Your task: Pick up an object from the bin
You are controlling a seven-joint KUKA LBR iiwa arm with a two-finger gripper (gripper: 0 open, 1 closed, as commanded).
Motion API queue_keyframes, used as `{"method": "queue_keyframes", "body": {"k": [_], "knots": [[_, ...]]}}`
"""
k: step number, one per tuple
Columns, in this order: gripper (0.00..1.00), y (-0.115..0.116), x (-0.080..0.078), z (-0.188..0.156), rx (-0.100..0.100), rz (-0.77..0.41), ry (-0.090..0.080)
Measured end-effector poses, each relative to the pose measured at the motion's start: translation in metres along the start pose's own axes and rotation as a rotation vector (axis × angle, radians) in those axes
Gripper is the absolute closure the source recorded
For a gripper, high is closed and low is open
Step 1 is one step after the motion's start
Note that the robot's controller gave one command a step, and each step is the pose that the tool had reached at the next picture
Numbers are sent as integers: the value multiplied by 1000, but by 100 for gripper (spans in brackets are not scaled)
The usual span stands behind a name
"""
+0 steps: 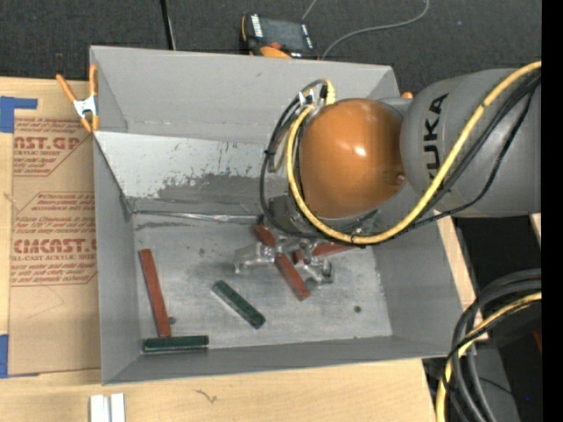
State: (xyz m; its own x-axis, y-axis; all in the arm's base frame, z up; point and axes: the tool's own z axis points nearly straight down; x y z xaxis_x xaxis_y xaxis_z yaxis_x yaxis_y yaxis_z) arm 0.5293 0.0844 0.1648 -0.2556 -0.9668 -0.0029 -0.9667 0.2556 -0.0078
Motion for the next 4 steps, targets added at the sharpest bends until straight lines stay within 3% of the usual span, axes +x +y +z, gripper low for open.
{"method": "queue_keyframes", "body": {"k": [1, 2, 3, 4], "knots": [[0, 18, -6, 10, -9, 332, 2], [0, 46, -23, 92, -5, 612, 0], [100, 47, -22, 91, -7, 612, 4], [100, 19, 2, -74, 1, 659, -2]]}}
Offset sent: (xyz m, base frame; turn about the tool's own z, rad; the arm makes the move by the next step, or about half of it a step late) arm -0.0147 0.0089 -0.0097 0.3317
